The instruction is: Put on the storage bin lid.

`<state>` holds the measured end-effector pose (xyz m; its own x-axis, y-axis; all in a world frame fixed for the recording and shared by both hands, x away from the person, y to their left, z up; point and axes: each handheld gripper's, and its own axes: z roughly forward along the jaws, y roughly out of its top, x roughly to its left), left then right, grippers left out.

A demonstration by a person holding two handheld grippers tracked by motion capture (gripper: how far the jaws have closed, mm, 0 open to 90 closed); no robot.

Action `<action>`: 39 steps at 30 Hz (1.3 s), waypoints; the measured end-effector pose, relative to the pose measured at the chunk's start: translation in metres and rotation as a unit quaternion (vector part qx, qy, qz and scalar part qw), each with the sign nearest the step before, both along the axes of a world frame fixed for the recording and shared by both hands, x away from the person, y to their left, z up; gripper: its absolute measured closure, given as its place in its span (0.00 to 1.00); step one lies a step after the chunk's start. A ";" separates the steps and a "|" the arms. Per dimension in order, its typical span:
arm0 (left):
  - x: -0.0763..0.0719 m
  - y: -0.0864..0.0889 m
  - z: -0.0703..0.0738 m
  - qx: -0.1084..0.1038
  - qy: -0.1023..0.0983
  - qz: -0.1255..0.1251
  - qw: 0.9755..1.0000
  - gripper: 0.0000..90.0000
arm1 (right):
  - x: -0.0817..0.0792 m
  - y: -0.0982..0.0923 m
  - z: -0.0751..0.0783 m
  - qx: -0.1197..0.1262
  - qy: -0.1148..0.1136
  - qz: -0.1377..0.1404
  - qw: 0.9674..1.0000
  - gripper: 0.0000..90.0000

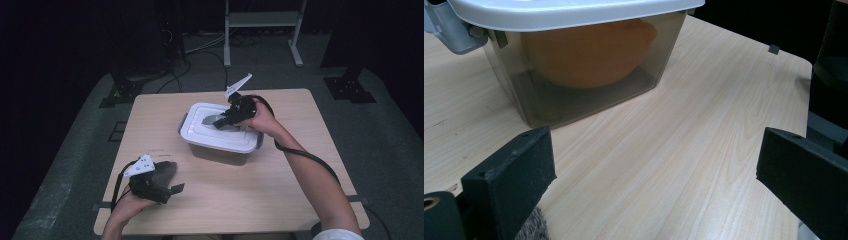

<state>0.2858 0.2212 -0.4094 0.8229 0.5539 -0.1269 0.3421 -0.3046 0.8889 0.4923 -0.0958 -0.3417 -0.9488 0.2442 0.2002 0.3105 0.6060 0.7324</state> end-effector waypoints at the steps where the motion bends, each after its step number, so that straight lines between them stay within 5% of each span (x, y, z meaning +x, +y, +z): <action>1: 0.000 0.000 0.000 0.000 0.000 0.000 1.000 0.02 | 0.000 0.000 0.000 0.000 0.000 0.000 1.000 0.73; 14: 0.000 -0.001 0.000 0.000 0.000 -0.001 1.000 0.02 | -0.004 -0.011 0.004 0.020 0.002 -0.012 1.000 0.52; 21: -0.001 -0.002 0.000 0.002 0.001 -0.003 1.000 0.02 | -0.014 -0.024 0.015 0.033 -0.016 -0.021 0.999 0.45; 28: -0.004 -0.002 -0.002 0.006 0.002 -0.001 1.000 0.02 | -0.030 -0.052 0.028 0.049 -0.027 -0.034 0.998 0.42; 39: -0.004 -0.006 -0.004 0.007 0.005 -0.003 1.000 0.02 | -0.054 -0.092 0.023 0.056 -0.026 -0.053 0.997 0.41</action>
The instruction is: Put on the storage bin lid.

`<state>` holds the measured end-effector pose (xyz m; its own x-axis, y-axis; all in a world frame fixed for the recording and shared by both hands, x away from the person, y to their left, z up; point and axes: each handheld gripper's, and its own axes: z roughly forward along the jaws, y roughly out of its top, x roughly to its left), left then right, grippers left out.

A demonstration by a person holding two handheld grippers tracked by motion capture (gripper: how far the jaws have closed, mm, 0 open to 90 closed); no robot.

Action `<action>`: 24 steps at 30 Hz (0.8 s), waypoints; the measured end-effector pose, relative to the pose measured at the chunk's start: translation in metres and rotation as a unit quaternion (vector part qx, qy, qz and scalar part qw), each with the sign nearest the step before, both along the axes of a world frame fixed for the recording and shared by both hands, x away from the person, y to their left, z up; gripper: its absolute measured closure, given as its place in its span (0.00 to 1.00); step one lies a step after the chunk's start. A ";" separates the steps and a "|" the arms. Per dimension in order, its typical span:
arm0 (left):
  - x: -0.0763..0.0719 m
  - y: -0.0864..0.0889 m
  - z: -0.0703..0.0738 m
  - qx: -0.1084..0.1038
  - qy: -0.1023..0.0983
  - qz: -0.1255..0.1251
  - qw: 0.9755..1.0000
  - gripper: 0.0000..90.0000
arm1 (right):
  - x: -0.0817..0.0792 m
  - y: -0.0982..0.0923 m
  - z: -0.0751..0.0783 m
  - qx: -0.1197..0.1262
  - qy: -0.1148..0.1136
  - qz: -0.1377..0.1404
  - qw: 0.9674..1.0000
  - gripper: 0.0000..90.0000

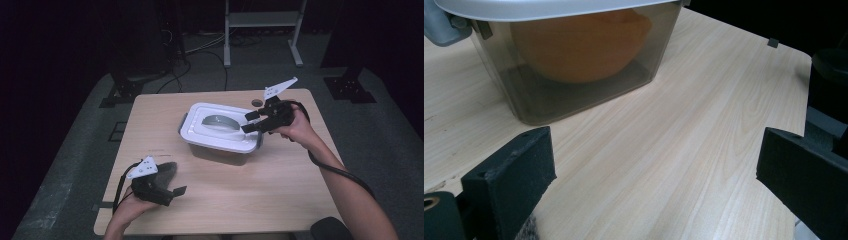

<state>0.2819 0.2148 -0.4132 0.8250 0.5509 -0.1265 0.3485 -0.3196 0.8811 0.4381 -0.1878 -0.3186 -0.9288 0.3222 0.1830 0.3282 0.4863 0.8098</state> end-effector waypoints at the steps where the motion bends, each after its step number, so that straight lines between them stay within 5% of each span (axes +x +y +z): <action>1: 0.000 0.000 0.000 0.000 0.000 0.000 1.000 0.02 | -0.002 -0.004 -0.001 0.002 0.002 -0.002 1.000 0.41; 24: 0.000 -0.003 -0.004 0.003 0.004 -0.001 1.000 0.02 | -0.033 -0.063 -0.025 0.017 0.023 -0.041 0.999 0.40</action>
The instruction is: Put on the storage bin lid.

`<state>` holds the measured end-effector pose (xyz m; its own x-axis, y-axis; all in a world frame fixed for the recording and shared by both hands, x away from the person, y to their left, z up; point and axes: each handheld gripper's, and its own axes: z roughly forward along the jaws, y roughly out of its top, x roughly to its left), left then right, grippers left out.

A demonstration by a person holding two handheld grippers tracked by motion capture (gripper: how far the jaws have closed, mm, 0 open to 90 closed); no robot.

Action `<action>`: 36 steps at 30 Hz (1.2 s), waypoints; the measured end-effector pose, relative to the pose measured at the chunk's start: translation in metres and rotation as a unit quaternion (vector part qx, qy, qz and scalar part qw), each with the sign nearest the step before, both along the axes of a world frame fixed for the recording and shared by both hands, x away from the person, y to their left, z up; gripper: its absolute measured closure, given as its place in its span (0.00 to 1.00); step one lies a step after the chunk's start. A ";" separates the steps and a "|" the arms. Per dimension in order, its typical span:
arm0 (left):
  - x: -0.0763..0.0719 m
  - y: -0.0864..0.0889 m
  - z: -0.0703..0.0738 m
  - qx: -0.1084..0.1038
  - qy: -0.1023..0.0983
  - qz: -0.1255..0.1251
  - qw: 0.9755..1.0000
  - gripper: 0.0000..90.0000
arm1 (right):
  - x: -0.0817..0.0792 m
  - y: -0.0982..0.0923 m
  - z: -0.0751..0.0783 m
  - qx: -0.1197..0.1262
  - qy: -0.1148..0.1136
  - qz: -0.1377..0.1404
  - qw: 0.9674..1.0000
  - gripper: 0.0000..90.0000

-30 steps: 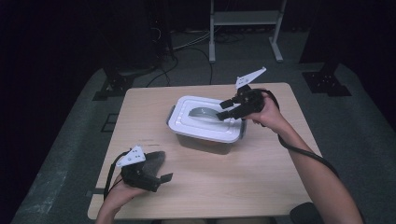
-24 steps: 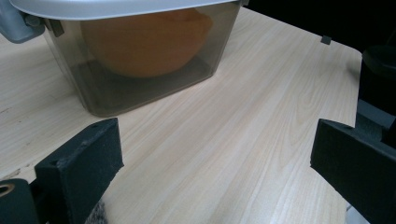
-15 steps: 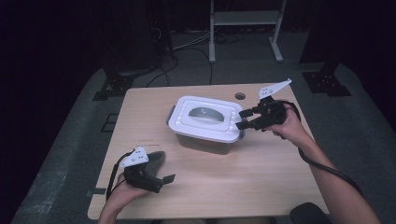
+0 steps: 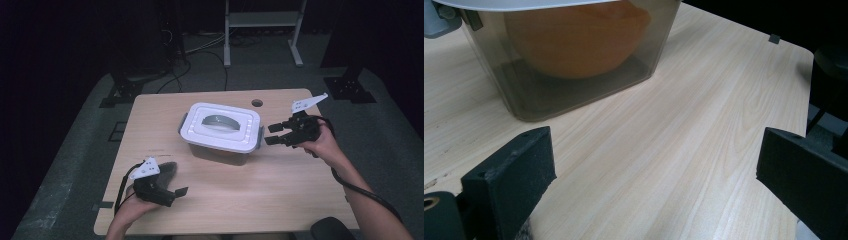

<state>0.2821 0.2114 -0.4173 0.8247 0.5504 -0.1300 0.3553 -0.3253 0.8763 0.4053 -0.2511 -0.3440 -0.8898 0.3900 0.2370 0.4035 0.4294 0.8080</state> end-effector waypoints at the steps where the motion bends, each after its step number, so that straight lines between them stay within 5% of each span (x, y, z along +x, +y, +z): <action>1: 0.000 0.000 0.000 0.001 0.000 0.000 1.000 0.02 | 0.000 -0.001 -0.001 -0.001 0.000 0.000 1.000 0.40; 36: -0.001 -0.001 -0.001 0.007 0.002 -0.002 1.000 0.02 | -0.023 -0.037 -0.060 0.008 0.052 -0.031 0.998 0.38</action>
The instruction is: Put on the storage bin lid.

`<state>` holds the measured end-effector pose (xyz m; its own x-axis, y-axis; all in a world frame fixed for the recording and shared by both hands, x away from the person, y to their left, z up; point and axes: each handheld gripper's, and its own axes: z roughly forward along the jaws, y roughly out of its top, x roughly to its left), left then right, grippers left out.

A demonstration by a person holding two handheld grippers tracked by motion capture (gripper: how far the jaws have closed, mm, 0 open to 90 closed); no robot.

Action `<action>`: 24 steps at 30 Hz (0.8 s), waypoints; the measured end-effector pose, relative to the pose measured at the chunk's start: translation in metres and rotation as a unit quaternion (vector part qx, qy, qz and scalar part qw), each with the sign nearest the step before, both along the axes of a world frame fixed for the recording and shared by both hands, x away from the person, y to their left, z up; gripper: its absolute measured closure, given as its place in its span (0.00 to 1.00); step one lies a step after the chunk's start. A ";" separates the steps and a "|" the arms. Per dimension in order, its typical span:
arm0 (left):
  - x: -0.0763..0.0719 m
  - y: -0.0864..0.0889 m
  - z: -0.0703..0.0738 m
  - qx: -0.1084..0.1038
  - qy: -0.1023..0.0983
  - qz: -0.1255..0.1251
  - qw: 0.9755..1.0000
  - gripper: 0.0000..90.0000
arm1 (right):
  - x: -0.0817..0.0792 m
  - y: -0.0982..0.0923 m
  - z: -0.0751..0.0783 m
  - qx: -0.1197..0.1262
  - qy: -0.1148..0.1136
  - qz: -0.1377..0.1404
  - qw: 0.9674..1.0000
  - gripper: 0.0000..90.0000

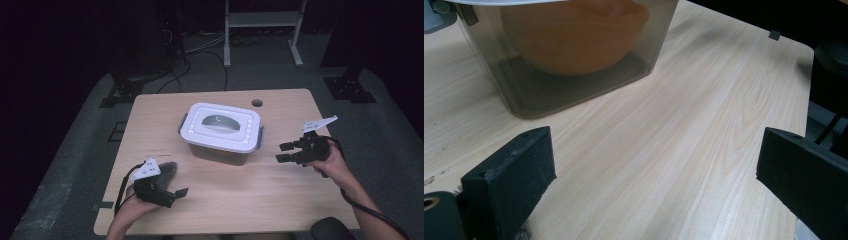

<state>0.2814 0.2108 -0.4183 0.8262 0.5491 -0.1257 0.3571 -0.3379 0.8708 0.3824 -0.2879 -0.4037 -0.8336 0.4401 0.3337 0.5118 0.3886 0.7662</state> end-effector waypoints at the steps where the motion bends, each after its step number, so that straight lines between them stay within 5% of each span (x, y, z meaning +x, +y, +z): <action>1: 0.000 0.000 0.000 0.000 0.001 -0.001 1.000 0.02 | -0.002 -0.001 -0.004 0.002 0.003 0.000 1.000 0.38; 24: 0.000 -0.003 -0.002 0.005 0.001 -0.002 1.000 0.02 | -0.024 -0.018 -0.036 0.018 0.031 -0.017 0.999 0.37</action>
